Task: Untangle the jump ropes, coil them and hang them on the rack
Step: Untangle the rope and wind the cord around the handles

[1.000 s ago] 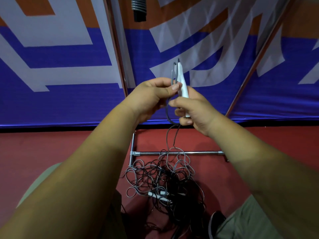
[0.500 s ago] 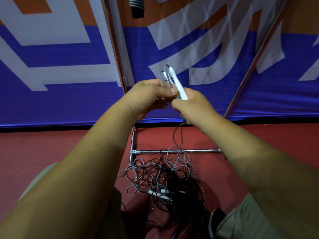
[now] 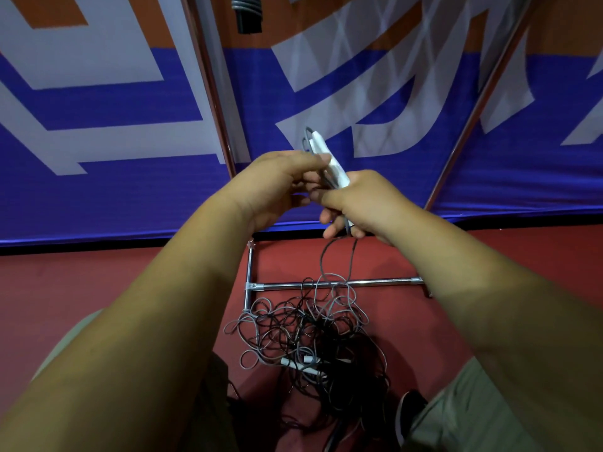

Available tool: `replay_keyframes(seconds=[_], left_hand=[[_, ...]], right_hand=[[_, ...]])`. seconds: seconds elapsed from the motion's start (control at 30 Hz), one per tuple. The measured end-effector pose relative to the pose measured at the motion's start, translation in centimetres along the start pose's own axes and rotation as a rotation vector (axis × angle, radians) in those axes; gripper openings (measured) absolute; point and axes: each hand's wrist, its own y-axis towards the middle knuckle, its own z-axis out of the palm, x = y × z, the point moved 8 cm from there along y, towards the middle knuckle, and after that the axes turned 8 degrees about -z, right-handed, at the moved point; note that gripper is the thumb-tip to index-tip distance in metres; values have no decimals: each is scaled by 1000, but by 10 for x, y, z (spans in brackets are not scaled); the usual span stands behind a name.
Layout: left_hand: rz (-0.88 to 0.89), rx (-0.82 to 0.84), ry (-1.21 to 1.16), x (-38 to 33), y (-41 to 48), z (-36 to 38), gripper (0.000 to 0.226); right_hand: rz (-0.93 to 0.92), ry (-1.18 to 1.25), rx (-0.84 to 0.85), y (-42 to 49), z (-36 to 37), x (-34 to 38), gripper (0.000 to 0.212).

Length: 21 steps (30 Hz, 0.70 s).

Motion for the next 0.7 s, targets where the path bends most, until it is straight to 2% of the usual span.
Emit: replay_keyframes(seconds=[0.07, 0.17, 0.3, 0.57, 0.7], left_hand=[[-15, -20, -51, 3, 2, -2, 22], [13, -44, -122, 3, 3, -7, 7], [66, -77, -173, -1, 4, -15, 14], [146, -122, -132, -4, 5, -18, 24], [54, -144, -219, 9, 14, -26, 26]], right_hand=[[10, 9, 3, -1, 0, -1, 15], [19, 19, 17, 0, 1, -3, 20], [44, 39, 41, 0, 4, -7, 27], [26, 31, 2, 1, 1, -6, 18], [-6, 157, -90, -1, -8, 2, 18]])
